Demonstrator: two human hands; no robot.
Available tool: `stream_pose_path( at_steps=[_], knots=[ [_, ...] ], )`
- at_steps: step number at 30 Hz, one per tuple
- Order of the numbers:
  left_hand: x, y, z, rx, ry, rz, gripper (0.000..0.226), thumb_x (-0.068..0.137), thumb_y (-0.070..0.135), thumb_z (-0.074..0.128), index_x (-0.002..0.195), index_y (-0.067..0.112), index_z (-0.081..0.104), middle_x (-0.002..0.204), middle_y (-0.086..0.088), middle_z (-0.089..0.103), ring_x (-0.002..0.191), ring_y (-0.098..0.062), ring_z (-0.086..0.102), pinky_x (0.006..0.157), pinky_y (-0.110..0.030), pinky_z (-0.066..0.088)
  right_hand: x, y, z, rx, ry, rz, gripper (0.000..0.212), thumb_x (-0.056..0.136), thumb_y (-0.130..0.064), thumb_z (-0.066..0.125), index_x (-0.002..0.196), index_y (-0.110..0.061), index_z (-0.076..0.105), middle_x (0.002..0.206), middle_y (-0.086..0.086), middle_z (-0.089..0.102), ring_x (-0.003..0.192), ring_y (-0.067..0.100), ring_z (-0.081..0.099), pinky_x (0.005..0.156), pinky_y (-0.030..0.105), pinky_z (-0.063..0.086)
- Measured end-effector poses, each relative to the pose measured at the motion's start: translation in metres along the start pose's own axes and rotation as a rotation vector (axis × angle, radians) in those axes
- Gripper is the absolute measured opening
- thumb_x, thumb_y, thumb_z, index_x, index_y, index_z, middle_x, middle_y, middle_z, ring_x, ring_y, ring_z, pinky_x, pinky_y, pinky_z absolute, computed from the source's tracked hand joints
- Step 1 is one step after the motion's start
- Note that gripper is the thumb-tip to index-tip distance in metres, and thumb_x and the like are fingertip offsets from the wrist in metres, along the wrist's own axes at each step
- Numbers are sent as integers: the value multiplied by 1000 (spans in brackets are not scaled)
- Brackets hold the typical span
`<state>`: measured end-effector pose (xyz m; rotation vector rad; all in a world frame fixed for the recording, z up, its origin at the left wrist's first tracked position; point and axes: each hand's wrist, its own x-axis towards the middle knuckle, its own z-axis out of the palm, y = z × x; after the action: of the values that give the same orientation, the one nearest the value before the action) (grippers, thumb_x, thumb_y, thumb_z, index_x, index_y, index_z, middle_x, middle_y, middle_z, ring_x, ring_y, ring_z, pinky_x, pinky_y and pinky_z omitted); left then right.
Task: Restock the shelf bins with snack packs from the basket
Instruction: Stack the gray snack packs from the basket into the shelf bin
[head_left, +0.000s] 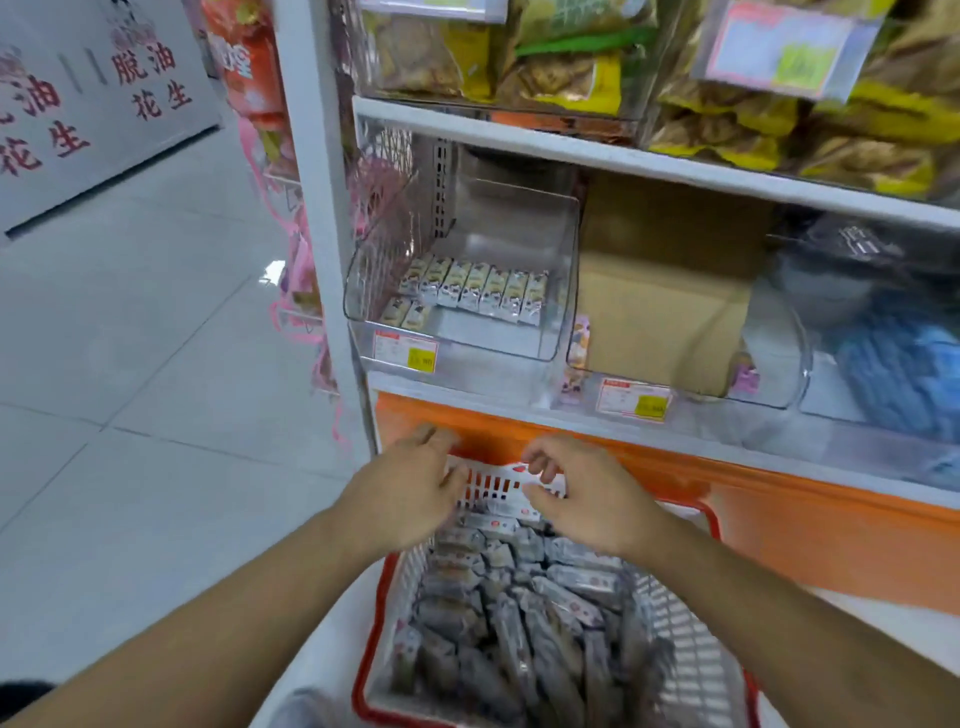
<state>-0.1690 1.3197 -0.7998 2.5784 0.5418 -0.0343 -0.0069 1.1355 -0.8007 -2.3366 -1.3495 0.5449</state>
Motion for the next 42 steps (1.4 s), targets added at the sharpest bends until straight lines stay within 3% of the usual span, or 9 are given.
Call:
stream_pose_path(
  at_steps=[6,11,17,21,24,28,31,36,42],
  knots=[
    [-18,-48,101,-4,-260,-241,85,103,61,34,163,23,-12,172,-5,-12,158,-34,0,126,-56,18,-31,64,84,-19,-326,233,43,98,-39,67,139,-28,57,130,-7,57,114,14,59,98,32,53],
    [-19,-54,134,-111,-277,-329,90,100,67,37,161,30,-18,165,9,-32,156,-40,-5,125,-57,14,-41,80,118,-40,-470,273,35,98,-43,68,129,-26,63,120,1,65,97,19,66,88,42,59],
    [-14,-44,128,-94,-322,-376,88,100,67,37,161,31,-16,165,9,-32,155,-43,-4,123,-62,17,-44,79,129,-13,-399,326,14,91,-29,72,102,-29,62,105,-1,63,94,18,62,86,46,58],
    [-8,-31,110,35,-320,-427,82,100,71,27,163,28,-5,170,0,-22,157,-40,-1,122,-65,17,-36,62,105,89,-353,363,19,91,-31,75,100,-32,58,100,9,68,82,20,65,76,47,58],
    [-1,-9,73,44,-307,-330,66,105,61,31,157,21,29,169,-10,7,152,-38,22,119,-56,27,-26,34,62,189,-256,329,22,90,-36,81,98,-34,61,102,6,68,90,23,69,80,45,58],
    [13,32,5,-318,-367,-218,28,104,34,51,105,14,71,107,-14,72,103,-31,70,87,-37,52,-18,-10,-9,358,-76,269,29,90,-40,81,110,-32,63,95,-2,68,85,21,72,82,46,61],
    [5,58,-38,-604,-389,-199,18,97,29,65,113,20,69,98,-2,77,94,-16,75,90,-38,60,-23,-32,-56,547,28,259,27,94,-34,79,116,-31,63,91,9,71,72,28,75,72,42,64],
    [-18,78,-64,-754,-359,-166,34,87,30,82,113,12,70,101,-2,79,93,-15,76,90,-39,62,-32,-47,-87,935,137,371,34,95,-15,78,110,7,56,104,36,71,78,45,74,68,41,66],
    [-7,78,-79,-1097,41,-270,42,83,34,83,106,-2,74,96,-19,77,88,-26,74,85,-40,61,-34,-52,-84,1057,71,423,37,99,-36,72,114,-3,69,90,21,76,76,32,71,60,36,54]
  ],
)
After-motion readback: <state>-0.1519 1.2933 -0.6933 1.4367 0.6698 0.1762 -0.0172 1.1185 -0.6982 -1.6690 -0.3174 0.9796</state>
